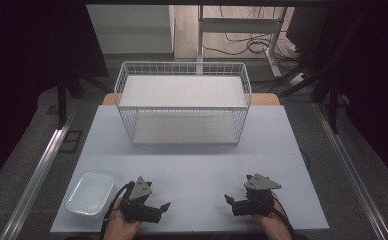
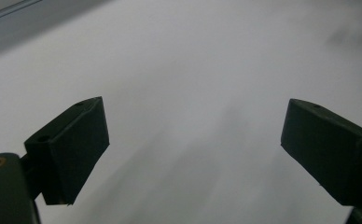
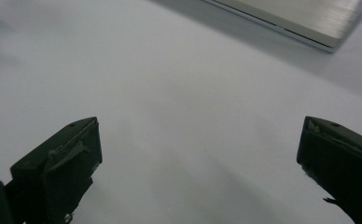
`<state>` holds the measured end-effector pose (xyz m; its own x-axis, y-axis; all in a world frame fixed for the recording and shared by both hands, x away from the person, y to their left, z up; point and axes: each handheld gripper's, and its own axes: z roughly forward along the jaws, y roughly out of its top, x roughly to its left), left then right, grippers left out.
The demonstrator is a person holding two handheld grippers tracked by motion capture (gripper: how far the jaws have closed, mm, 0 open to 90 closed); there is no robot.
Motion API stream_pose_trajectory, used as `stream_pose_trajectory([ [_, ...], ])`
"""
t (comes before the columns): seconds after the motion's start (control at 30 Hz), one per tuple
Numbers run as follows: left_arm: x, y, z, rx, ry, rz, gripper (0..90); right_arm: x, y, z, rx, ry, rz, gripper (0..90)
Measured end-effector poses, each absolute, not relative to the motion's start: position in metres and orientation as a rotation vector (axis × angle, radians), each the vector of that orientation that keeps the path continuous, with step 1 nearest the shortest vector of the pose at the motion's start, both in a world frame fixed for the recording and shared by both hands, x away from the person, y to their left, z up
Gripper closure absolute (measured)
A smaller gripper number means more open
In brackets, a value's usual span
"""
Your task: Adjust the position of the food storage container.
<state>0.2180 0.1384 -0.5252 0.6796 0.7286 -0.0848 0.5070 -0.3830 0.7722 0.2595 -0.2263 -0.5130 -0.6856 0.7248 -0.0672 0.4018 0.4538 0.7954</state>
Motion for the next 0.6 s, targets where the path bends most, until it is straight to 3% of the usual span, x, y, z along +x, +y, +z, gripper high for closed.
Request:
stream_pose_trajectory([
  [0.6, 0.218, 0.134, -0.514, 2.070, 0.944, 0.322, 6.2, 0.259, -0.227, -0.510, 0.947, 2.272, 1.146, 0.0],
])
